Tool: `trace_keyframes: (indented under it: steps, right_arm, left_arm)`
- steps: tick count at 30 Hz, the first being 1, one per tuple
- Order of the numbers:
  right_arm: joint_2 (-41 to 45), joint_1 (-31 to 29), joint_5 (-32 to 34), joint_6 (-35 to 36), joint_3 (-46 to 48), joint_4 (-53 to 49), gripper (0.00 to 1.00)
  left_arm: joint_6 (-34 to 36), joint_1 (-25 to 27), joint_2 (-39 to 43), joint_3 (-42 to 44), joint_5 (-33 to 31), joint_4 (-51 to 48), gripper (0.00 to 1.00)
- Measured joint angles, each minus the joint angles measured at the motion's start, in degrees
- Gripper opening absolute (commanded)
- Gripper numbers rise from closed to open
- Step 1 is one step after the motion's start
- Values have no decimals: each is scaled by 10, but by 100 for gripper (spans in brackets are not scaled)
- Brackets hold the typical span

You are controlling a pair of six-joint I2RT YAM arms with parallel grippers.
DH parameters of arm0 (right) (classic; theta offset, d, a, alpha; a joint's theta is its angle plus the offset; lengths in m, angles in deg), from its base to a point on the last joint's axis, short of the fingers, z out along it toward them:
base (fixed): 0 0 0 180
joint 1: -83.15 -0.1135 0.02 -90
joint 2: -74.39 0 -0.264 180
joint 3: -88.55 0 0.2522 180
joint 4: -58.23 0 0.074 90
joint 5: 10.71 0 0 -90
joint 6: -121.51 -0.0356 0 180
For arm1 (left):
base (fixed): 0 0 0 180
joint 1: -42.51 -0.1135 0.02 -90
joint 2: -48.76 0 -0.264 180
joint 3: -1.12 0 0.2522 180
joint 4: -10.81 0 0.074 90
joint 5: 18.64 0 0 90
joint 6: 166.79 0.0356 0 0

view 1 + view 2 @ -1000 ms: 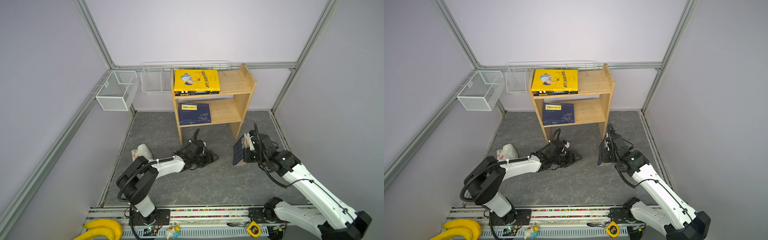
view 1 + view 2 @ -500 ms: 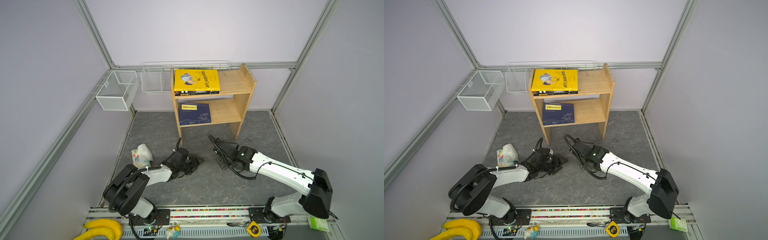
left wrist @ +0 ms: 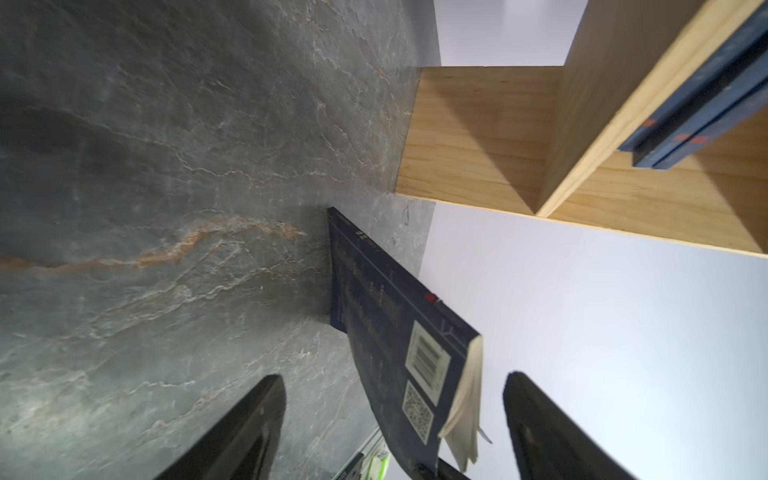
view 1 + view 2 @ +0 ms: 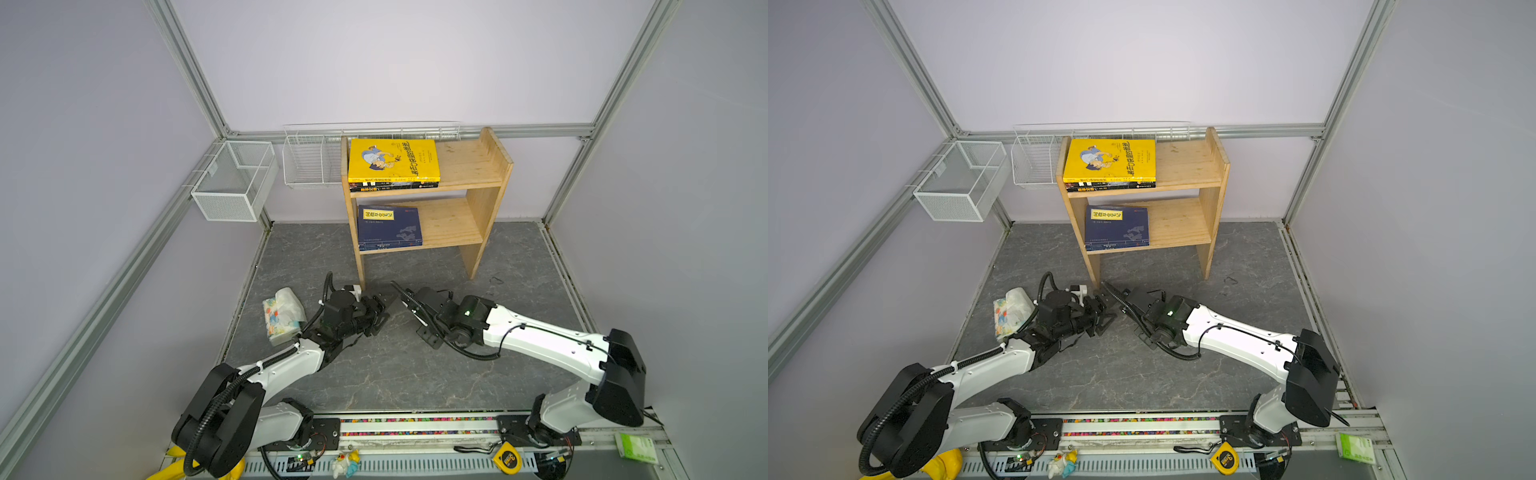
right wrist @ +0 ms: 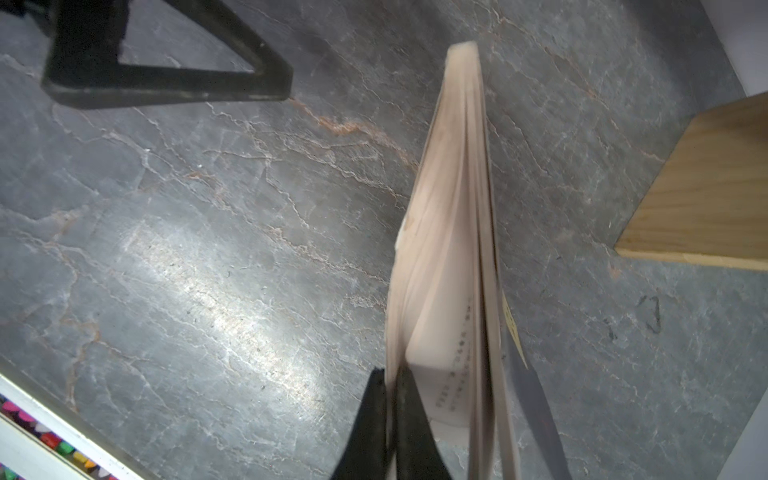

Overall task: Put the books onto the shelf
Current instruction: 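Carry the blue book toward the left gripper and grasp it with both, then raise the blue book with both grippers toward the shelf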

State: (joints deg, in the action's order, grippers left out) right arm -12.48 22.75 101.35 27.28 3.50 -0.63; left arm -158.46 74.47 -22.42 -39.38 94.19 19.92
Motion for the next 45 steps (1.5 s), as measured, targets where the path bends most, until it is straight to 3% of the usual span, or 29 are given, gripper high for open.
trace_keyframes:
  steps: [8,12,21,24,26,27,29,33,39,43,45]
  right_arm:
    - [-2,-27,-14,50,-2,8,8]
    - [-15,-48,-16,64,-3,14,8]
    - [-33,-74,-3,82,-2,21,10]
    - [-33,-74,2,84,4,30,15]
    - [-33,-74,9,85,5,33,23]
    - [-32,-74,12,83,5,37,28]
    - [-30,-74,23,82,9,49,48]
    - [-13,-73,45,73,26,65,72]
    - [51,-38,53,26,58,90,84]
    - [142,16,18,-41,89,133,98]
    - [197,40,6,-69,109,159,96]
  left_arm:
    - [-48,-9,-11,0,54,7,83]
    - [-75,-10,-52,0,83,45,77]
    - [-151,-11,-137,52,120,187,39]
    - [-160,-12,-139,58,122,204,19]
    - [-159,-12,-139,57,123,205,9]
    - [-156,-12,-139,57,123,202,7]
    - [-148,-13,-138,56,124,195,3]
    - [-124,-13,-127,47,123,148,0]
    - [-28,-13,-62,-8,111,2,0]
    - [100,-12,20,-94,63,-200,0]
    - [161,-12,64,-132,37,-282,0]
